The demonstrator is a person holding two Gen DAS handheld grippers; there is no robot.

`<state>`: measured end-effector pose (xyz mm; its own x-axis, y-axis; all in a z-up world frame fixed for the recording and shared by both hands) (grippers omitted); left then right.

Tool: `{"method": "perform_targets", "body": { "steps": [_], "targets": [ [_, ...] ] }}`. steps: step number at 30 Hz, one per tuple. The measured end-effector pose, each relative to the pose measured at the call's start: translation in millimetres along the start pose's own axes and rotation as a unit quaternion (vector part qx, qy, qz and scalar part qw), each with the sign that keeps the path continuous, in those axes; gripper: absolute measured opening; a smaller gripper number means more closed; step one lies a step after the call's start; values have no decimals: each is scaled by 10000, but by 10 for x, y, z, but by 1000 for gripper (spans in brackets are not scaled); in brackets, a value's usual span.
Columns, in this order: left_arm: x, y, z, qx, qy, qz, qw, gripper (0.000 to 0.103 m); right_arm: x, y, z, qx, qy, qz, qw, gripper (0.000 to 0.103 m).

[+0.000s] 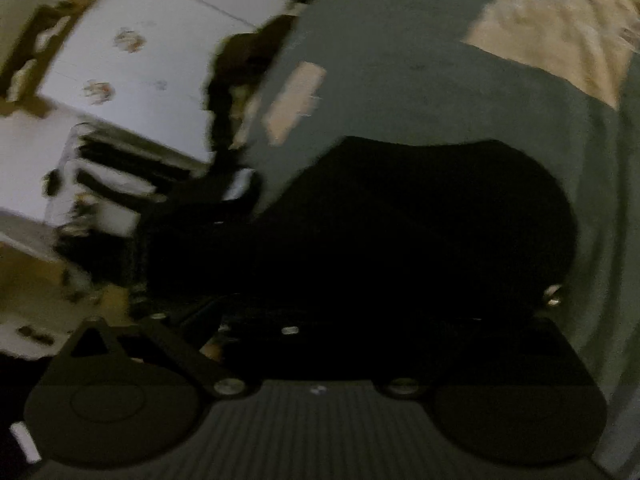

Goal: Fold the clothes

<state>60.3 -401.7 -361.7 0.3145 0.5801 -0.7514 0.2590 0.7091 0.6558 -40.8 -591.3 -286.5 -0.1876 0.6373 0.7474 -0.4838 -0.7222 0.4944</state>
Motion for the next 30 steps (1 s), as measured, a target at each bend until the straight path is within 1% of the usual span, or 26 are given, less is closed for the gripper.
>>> {"method": "perform_targets", "body": {
  "steps": [4,9,11,12,14,17,18,22,25,28,29,30],
  "targets": [
    [0,3,-17,7,21,-38,10000,32,57,23,-15,-64,-38,135,9999,103],
    [-19,-15,-7,4,30,-40,10000,32,204,3,-1,-117,139,317,9993,103],
    [-23,-19,-4,5,14,-30,10000,32,231,-41,-1,-115,259,261,9993,103],
    [-29,-19,-5,10,-7,-22,10000,32,232,-65,-7,-67,337,158,9993,103],
    [-47,-18,-13,11,-65,-13,10000,32,165,-137,-15,171,485,-418,9978,103],
    [-66,-33,-25,10,-171,45,9998,33,-15,-170,-14,348,461,-1059,9927,102],
    [-72,-40,-29,10,-209,72,9998,33,-63,-179,-13,372,422,-1111,9922,103],
    [-95,-67,-45,9,-360,180,9992,33,-221,-232,2,368,200,-1071,9934,103],
    [-144,-14,-58,-113,-570,315,9978,32,-297,-329,-6,383,53,-1102,9932,103],
    [-168,100,-72,-210,-663,381,9969,32,-198,-442,-31,584,435,-1305,9888,103],
    [-175,137,-77,-243,-693,403,9965,32,-165,-455,-27,591,479,-1355,9878,98],
    [-183,175,-82,-275,-724,425,9961,32,-147,-441,-17,549,442,-1379,9879,88]
  ]
}}
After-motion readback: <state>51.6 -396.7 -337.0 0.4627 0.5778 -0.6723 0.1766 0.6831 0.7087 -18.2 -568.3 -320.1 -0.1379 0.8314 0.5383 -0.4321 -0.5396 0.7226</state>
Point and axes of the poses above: each gripper's, at about its wrist camera, not at the fingertips, and y roughly against the way its jaws point, x to its left, z to its top, the point moved 5 cm from there along -y, roughly the way its jaws point, and after that the axes turned 10 degrees about y, right-handed, at the moved point
